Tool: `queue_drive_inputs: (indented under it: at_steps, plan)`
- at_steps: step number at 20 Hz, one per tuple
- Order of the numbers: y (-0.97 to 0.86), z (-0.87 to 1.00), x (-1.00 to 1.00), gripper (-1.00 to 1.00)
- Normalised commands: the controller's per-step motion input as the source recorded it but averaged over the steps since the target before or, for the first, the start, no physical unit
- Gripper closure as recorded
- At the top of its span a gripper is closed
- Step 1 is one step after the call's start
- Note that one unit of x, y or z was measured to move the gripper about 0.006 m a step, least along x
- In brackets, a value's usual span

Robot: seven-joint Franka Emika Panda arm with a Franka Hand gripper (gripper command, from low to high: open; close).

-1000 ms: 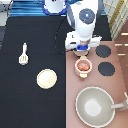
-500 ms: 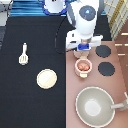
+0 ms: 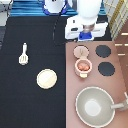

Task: Take the lid off the pot, put the pot on the plate, and use the tool to push the pot to the front of the table.

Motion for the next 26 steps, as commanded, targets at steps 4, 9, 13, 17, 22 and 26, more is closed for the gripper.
queue_drive_inputs:
  at_steps: [4,9,13,17,22,26]
  plan:
    - [-0.19,0.51,0.62,-1.00]
    - [-0.17,0.50,0.73,-1.00]
    - [-0.17,0.42,0.78,-1.00]
    - [-0.20,0.08,0.89,-1.00]
    - [-0.13,-0.29,0.95,-1.00]
    - [-0.04,-0.50,0.85,-1.00]
